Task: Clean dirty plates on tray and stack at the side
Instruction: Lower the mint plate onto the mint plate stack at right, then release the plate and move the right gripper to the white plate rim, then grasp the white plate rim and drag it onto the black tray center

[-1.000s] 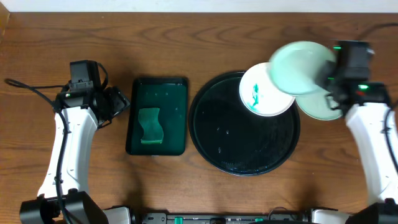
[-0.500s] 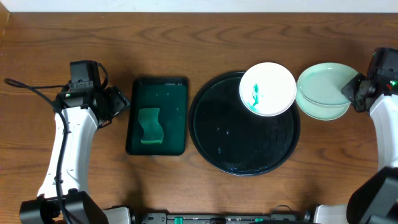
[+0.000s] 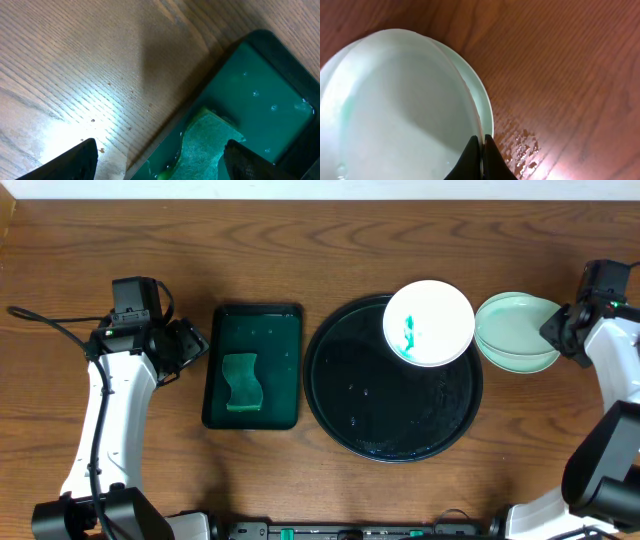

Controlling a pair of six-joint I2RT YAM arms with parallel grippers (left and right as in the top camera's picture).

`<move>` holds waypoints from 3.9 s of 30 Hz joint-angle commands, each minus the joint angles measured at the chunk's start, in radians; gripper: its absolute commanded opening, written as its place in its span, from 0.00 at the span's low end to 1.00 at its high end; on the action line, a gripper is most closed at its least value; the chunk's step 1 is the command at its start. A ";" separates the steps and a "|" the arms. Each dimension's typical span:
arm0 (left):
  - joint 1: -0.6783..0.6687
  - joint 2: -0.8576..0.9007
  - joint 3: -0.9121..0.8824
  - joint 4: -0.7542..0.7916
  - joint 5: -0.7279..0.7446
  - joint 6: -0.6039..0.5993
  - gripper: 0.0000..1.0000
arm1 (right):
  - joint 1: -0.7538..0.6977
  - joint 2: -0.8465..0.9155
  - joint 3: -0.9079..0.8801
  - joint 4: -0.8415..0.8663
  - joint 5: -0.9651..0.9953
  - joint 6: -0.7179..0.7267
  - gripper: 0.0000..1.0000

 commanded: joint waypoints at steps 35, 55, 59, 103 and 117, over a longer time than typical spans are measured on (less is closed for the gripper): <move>0.005 -0.003 0.017 -0.002 -0.012 -0.004 0.81 | 0.119 0.037 0.139 -0.074 -0.575 -0.641 0.46; 0.005 -0.003 0.017 -0.002 -0.012 -0.004 0.81 | 0.300 0.052 0.137 -0.033 -0.292 -0.667 0.43; 0.005 -0.003 0.017 -0.002 -0.012 -0.004 0.81 | 0.300 0.085 0.137 -0.037 -0.292 -0.667 0.42; 0.005 -0.003 0.017 -0.002 -0.012 -0.004 0.81 | 0.324 0.162 0.137 -0.151 -0.436 -0.505 0.08; 0.005 -0.003 0.017 -0.002 -0.012 -0.004 0.81 | 0.323 0.162 0.153 -0.032 -0.251 -0.654 0.32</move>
